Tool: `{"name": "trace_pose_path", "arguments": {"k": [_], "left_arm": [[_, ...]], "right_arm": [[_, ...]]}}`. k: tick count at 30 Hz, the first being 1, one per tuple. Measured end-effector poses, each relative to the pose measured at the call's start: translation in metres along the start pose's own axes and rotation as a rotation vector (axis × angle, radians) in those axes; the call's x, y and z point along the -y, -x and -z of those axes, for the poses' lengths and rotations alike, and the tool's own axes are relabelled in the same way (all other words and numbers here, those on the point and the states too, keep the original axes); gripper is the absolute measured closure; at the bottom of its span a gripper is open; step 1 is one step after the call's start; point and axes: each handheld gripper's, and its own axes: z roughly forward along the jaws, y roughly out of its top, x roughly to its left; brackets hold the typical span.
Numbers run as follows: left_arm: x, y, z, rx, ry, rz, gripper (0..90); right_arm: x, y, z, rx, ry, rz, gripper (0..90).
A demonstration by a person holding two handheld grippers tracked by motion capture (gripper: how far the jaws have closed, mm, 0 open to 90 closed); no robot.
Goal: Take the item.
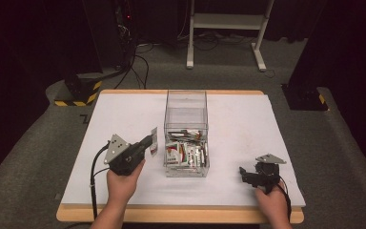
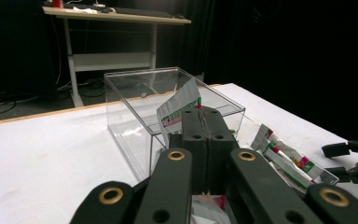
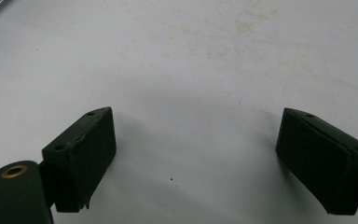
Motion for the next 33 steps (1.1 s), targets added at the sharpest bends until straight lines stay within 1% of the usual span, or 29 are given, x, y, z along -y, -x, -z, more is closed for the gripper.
{"name": "trace_pose_path", "arguments": {"k": [3,4,5,6,7,8,9,12,13,19,25,29,30,33], "left_arm": [[0.000,-0.003,0.001,-0.007,-0.001,-0.001,89.4],[0.000,-0.007,0.002,-0.013,0.002,0.007,89.4],[0.000,-0.007,0.002,-0.013,0.002,0.007,89.4],[0.000,-0.010,0.004,-0.022,0.003,0.011,89.4],[0.000,-0.010,0.004,-0.022,0.003,0.011,89.4],[0.000,-0.015,0.005,-0.031,0.003,0.012,89.5],[0.000,-0.015,0.005,-0.031,0.003,0.012,89.4],[0.000,-0.023,0.009,-0.056,-0.003,0.019,89.4],[0.000,-0.023,0.009,-0.056,-0.003,0.019,89.4],[0.001,-0.036,0.015,-0.096,-0.006,0.019,89.4],[0.002,-0.044,0.018,-0.119,-0.004,0.028,89.5],[0.003,-0.050,0.022,-0.148,-0.007,0.020,89.4],[0.004,-0.053,0.023,-0.155,-0.006,0.025,89.5],[0.005,-0.056,0.023,-0.163,-0.004,0.028,89.4]], "right_arm": [[0.000,0.000,0.000,0.001,0.000,-0.001,11.8],[0.000,0.000,0.000,0.000,0.000,-0.002,11.8],[0.000,0.000,0.000,0.000,0.000,-0.002,11.8],[0.000,0.000,0.000,0.000,0.001,0.000,11.8],[0.000,0.000,0.000,0.000,0.001,0.000,11.8],[0.000,0.000,0.000,0.000,0.001,0.000,11.9],[0.000,0.000,0.000,0.000,0.001,0.000,11.9],[0.000,0.000,0.000,0.000,0.001,-0.001,11.9],[0.000,0.000,0.000,0.000,0.001,-0.001,11.9],[0.000,0.000,0.000,0.000,-0.002,-0.002,11.8],[0.000,0.000,0.000,-0.001,-0.002,-0.002,11.8],[0.000,0.000,0.000,-0.001,-0.002,-0.002,11.8],[0.000,0.000,0.000,-0.001,-0.002,-0.002,11.8],[0.000,0.000,0.000,-0.002,-0.003,-0.003,11.8]]}}
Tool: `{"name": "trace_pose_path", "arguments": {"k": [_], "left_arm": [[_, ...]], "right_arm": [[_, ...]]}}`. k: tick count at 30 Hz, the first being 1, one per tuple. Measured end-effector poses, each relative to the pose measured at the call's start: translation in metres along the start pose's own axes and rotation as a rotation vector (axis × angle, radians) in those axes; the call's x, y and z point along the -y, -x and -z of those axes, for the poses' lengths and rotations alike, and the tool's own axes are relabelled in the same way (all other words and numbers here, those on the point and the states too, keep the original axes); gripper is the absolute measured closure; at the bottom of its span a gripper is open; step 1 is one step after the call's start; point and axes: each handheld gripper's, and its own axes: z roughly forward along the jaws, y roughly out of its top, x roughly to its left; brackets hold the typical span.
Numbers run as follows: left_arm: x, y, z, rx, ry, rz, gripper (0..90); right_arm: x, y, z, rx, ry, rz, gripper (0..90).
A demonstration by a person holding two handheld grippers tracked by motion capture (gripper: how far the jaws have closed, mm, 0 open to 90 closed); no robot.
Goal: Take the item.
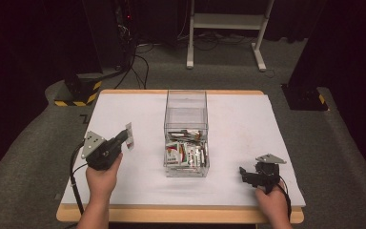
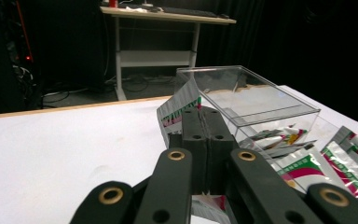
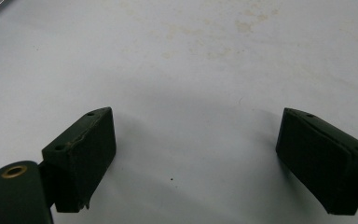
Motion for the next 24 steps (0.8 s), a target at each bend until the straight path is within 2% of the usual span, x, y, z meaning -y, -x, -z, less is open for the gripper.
{"name": "trace_pose_path", "arguments": {"k": [8,11,19,24], "left_arm": [[0.006,-0.010,-0.003,-0.043,-0.018,-0.016,89.5],[0.010,-0.019,-0.003,-0.056,-0.026,0.000,89.5],[0.016,-0.033,-0.003,-0.086,-0.033,0.026,89.5],[0.021,-0.039,-0.004,-0.110,-0.045,0.018,89.5]], "right_arm": [[0.000,0.000,0.000,0.001,0.000,0.001,11.8],[0.000,0.000,0.000,0.001,0.001,0.001,11.8],[0.000,0.000,0.000,0.000,0.001,0.000,11.8],[0.000,0.000,0.000,-0.001,0.002,0.001,11.7]]}}
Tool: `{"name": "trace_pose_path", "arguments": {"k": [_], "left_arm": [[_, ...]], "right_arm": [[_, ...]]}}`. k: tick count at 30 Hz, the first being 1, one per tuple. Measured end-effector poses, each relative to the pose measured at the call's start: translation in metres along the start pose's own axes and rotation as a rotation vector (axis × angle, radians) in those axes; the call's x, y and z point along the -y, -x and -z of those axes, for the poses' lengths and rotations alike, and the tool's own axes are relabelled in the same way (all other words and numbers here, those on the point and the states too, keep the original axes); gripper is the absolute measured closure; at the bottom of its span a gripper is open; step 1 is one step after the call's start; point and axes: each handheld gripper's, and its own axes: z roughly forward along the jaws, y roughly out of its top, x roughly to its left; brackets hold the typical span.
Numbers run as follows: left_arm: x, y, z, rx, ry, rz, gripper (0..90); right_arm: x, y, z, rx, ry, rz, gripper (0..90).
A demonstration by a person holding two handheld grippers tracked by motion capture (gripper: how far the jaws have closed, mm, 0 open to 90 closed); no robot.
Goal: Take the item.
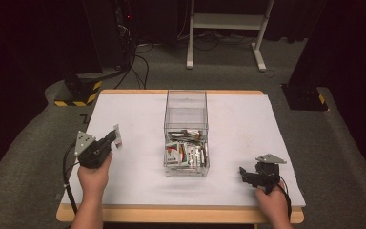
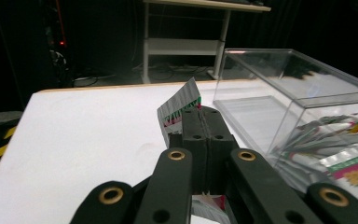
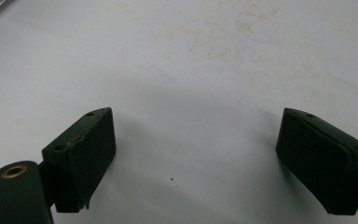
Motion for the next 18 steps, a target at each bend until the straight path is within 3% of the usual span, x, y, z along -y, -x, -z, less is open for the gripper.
{"name": "trace_pose_path", "arguments": {"k": [9,18], "left_arm": [[0.009,-0.011,-0.013,-0.030,-0.060,-0.010,89.5],[0.011,-0.015,-0.028,-0.033,-0.092,-0.028,89.5]], "right_arm": [[0.000,0.000,0.000,0.000,-0.001,0.001,11.6],[0.000,0.000,0.000,0.001,-0.002,0.000,11.6]]}}
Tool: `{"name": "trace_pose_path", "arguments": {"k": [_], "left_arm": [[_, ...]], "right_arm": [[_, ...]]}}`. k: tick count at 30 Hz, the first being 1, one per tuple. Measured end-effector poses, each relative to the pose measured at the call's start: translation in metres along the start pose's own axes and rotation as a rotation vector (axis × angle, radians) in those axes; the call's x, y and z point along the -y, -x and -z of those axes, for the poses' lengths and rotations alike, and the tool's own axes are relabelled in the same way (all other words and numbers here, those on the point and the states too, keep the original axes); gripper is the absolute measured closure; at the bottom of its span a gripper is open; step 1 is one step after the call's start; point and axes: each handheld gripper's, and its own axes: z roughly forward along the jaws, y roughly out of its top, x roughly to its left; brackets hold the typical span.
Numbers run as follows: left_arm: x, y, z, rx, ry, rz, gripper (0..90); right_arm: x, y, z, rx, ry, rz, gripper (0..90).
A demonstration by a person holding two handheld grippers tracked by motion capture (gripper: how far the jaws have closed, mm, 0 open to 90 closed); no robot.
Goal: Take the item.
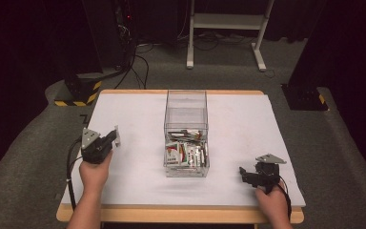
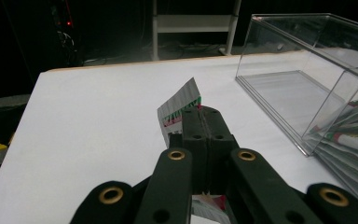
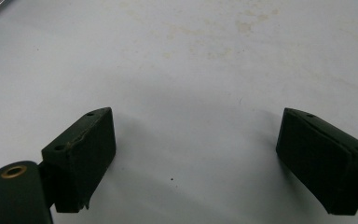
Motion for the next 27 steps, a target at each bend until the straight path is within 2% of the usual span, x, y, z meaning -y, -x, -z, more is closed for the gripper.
{"name": "trace_pose_path", "arguments": {"k": [13,21,27], "left_arm": [[-0.006,-0.002,-0.024,0.006,-0.036,0.002,89.5],[-0.011,0.005,-0.036,0.015,-0.046,-0.017,89.5],[-0.007,0.004,-0.049,0.011,-0.071,-0.010,89.5]], "right_arm": [[0.000,0.000,0.000,-0.001,0.000,-0.001,11.6],[0.000,0.000,0.000,-0.001,0.001,0.000,11.7],[0.000,0.000,0.000,-0.002,0.002,0.000,11.7]]}}
